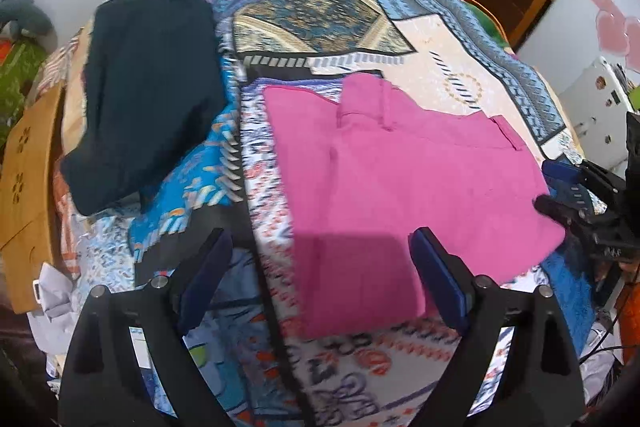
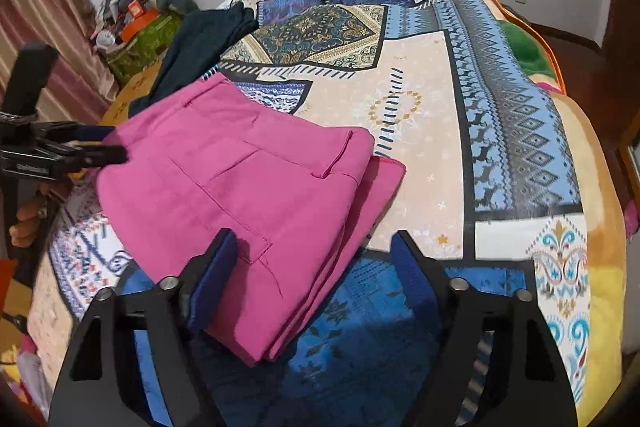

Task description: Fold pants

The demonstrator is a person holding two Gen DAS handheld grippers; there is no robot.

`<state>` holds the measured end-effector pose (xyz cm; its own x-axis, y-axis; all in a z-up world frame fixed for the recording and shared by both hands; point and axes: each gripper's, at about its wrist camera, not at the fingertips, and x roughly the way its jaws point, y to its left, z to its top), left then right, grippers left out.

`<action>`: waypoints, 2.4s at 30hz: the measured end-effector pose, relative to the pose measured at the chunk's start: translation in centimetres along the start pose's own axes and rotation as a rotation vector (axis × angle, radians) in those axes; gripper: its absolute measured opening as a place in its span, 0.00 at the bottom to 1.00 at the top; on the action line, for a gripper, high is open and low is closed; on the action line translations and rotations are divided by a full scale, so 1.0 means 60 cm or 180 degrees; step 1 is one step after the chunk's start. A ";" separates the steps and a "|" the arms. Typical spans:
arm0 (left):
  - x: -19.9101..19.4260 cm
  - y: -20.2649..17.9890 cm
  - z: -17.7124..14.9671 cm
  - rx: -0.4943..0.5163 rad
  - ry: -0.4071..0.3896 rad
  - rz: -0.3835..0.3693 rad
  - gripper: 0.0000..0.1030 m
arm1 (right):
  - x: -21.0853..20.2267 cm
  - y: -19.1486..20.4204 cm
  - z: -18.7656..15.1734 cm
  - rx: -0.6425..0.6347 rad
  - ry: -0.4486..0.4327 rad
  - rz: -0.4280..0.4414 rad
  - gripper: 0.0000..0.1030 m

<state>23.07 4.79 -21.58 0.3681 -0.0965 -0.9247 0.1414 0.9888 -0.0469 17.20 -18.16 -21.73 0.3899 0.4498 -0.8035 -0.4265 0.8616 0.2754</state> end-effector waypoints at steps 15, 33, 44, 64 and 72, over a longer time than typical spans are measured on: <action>-0.001 -0.007 -0.001 0.0186 -0.0136 -0.0052 0.17 | 0.006 0.008 0.046 -0.0247 0.0021 -0.0237 0.41; -0.006 -0.002 -0.032 0.0152 -0.0207 0.0057 0.12 | 0.011 0.020 0.018 -0.0175 0.0214 -0.0028 0.34; -0.057 0.001 0.046 0.0177 -0.0562 0.0074 0.34 | -0.014 0.001 0.065 -0.0158 0.0010 -0.0136 0.50; 0.151 -0.031 0.205 0.0276 0.0213 -0.0147 0.38 | 0.107 -0.093 0.141 0.0124 0.0191 -0.0256 0.34; 0.164 -0.026 0.186 0.0406 0.0223 0.0146 0.30 | 0.124 -0.081 0.142 -0.0235 0.0276 -0.0392 0.23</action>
<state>36.72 1.01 -26.39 0.3125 -0.0391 -0.9491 0.2434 0.9691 0.0402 29.13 -16.96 -24.56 0.3724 0.3172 -0.8722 -0.4399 0.8878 0.1351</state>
